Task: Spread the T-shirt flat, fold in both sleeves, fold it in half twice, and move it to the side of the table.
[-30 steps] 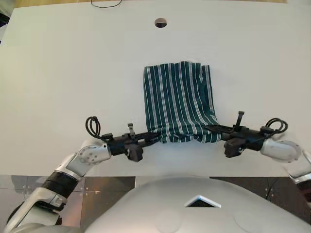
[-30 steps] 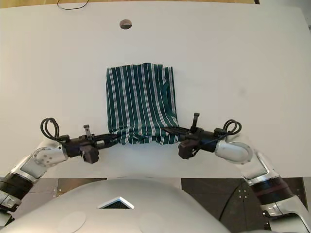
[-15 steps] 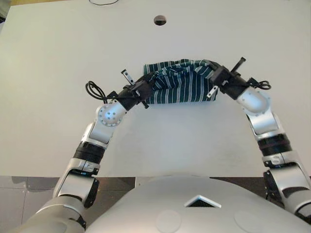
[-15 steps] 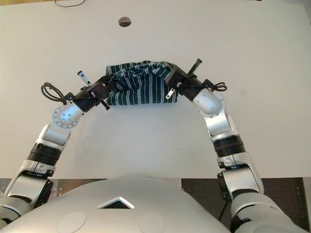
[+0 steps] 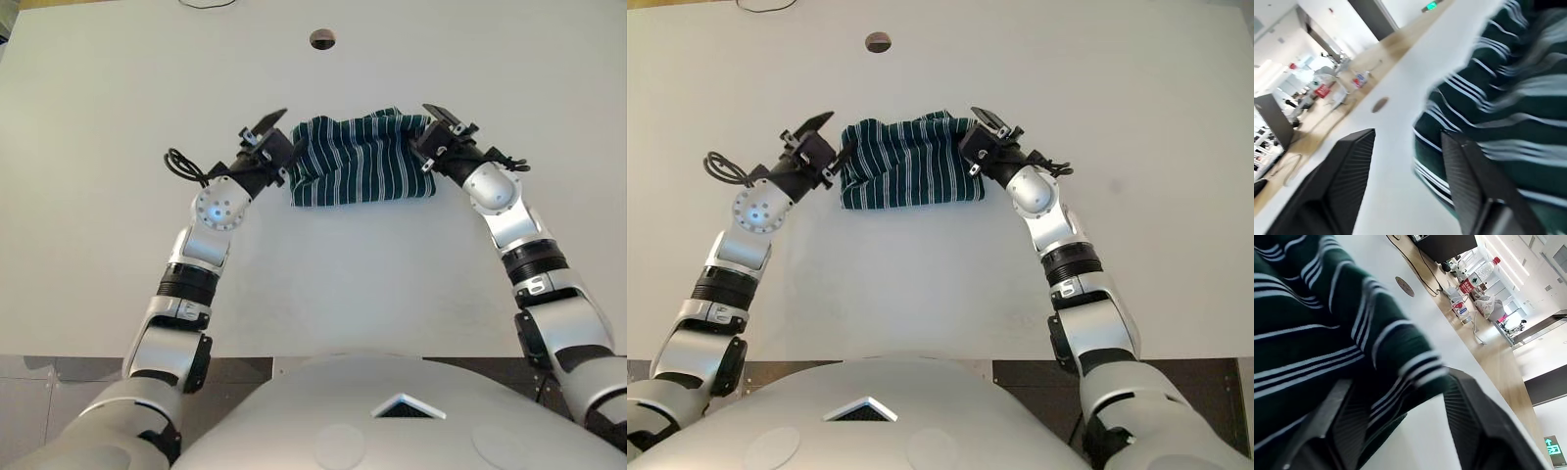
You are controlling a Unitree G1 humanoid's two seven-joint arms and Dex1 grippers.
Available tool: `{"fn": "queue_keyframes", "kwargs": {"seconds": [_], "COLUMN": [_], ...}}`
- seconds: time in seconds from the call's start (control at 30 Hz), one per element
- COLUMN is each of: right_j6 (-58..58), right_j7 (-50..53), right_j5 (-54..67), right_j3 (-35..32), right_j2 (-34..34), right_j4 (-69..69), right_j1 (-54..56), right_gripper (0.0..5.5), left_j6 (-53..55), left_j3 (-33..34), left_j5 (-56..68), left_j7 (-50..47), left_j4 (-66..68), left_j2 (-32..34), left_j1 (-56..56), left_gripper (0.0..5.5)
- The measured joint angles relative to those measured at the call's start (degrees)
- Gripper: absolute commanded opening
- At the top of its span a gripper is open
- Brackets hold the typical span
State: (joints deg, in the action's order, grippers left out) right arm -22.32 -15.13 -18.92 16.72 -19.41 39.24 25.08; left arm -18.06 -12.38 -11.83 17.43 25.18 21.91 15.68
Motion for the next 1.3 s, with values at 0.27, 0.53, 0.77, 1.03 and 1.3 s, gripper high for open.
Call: {"fn": "queue_keyframes", "kwargs": {"seconds": [0.27, 0.53, 0.77, 1.03, 1.3], "right_j6": [0.0, -1.1, -3.7, 0.0, 14.8], "right_j7": [3.4, -0.7, -15.3, -16.0, -6.2], "right_j5": [4.0, 7.3, 6.3, 6.4, 21.9], "right_j3": [-4.8, -6.0, 2.4, 1.6, -17.2], "right_j2": [3.2, 2.8, 2.0, 12.6, 16.2], "right_j4": [4.5, -8.9, -5.5, 26.4, 33.3], "right_j1": [4.6, 1.6, 1.9, 17.6, 20.0], "right_gripper": [3.47, 3.47, 3.47, 3.47, 3.47], "left_j6": [0.3, -3.0, -5.4, -2.7, -0.3], "left_j3": [4.2, 13.5, 17.9, 18.0, 19.6], "left_j5": [1.7, 7.2, 13.0, 17.4, 19.8], "left_j7": [-4.0, -11.3, -11.6, -10.3, -10.5], "left_j4": [21.2, 32.1, 23.7, 7.7, 3.8], "left_j2": [-4.0, -2.8, -5.7, -11.1, -13.9], "left_j1": [13.4, 18.9, 13.2, 4.0, 0.6], "left_gripper": [4.2, 5.48, 5.49, 5.49, 5.49]}}
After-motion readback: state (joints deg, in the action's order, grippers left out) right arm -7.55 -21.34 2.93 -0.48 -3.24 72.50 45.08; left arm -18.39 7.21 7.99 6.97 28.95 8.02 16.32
